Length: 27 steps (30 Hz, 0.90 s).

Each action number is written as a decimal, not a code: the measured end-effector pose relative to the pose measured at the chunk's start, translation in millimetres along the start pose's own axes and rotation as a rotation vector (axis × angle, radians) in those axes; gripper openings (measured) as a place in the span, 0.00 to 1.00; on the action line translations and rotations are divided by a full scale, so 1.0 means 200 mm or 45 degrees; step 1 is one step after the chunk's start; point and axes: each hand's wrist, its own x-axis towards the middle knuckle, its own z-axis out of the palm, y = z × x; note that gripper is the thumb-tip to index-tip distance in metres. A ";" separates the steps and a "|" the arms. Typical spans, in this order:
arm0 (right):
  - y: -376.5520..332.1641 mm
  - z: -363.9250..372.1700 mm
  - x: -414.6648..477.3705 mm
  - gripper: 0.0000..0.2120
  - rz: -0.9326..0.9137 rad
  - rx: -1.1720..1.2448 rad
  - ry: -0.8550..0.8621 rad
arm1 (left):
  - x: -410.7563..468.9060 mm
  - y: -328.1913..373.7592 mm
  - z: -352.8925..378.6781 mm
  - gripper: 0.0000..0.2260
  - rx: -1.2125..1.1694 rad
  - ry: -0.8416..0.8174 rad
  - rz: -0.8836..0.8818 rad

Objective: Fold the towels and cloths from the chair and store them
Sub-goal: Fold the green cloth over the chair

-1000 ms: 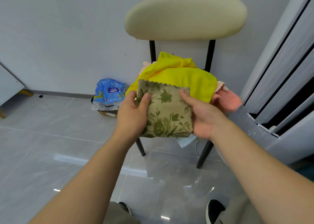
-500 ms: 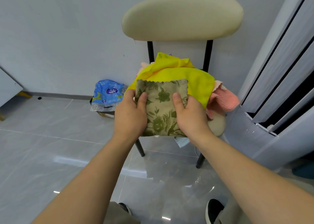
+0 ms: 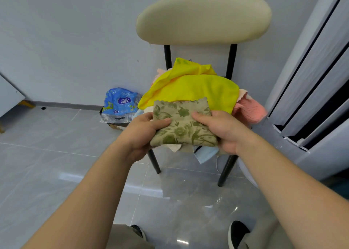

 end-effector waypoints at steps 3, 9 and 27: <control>-0.04 -0.05 -0.01 0.08 -0.001 0.074 -0.205 | -0.01 0.02 -0.03 0.15 -0.041 -0.031 0.026; -0.06 -0.09 -0.04 0.13 -0.167 0.176 -0.315 | -0.03 0.07 -0.08 0.17 -0.207 -0.198 0.258; -0.07 -0.10 -0.03 0.16 -0.059 0.281 -0.433 | -0.04 0.06 -0.07 0.11 -0.248 -0.077 0.144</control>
